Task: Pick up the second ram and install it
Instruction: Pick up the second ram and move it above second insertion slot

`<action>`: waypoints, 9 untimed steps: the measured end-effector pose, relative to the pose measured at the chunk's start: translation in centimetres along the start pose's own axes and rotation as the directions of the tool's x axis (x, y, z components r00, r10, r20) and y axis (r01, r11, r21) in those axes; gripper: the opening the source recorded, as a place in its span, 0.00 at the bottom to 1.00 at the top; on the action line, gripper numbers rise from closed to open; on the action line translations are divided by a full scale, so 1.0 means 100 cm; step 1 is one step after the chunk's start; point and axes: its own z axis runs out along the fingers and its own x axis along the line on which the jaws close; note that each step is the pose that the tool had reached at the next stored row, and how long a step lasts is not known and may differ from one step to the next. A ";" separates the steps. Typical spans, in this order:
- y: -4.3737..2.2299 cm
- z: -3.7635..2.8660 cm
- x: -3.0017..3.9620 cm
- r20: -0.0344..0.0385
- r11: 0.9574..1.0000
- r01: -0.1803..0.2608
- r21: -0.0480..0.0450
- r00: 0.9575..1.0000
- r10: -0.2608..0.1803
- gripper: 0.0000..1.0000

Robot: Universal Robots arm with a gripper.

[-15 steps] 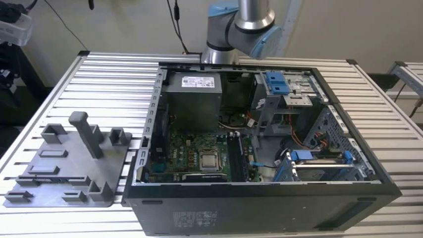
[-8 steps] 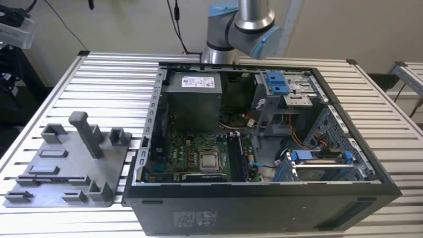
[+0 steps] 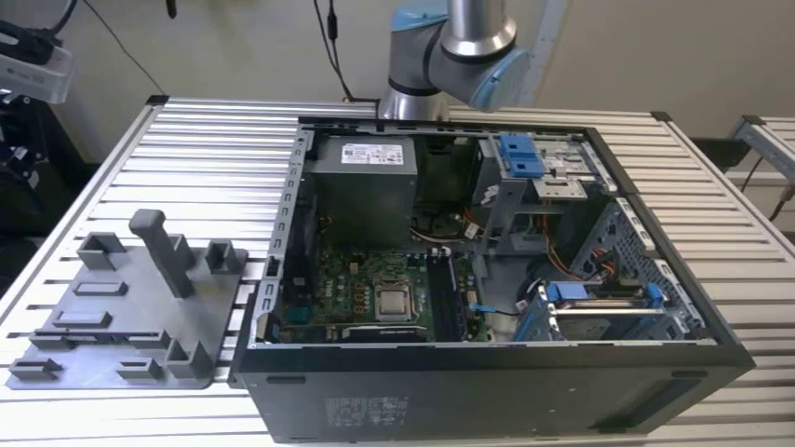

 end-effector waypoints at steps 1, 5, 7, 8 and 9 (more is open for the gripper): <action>0.0000 0.0009 0.0000 0.000 1.000 0.000 0.000 1.000 0.000 0.50; -0.0002 0.0048 -0.0001 0.000 1.000 0.003 0.000 1.000 -0.003 0.50; -0.0003 0.0069 -0.0001 0.000 1.000 0.005 0.000 1.000 -0.005 0.50; -0.0003 0.0080 -0.0001 0.000 1.000 0.006 0.000 1.000 -0.006 0.50; -0.0004 0.0092 -0.0001 0.000 1.000 0.007 0.000 1.000 -0.007 0.50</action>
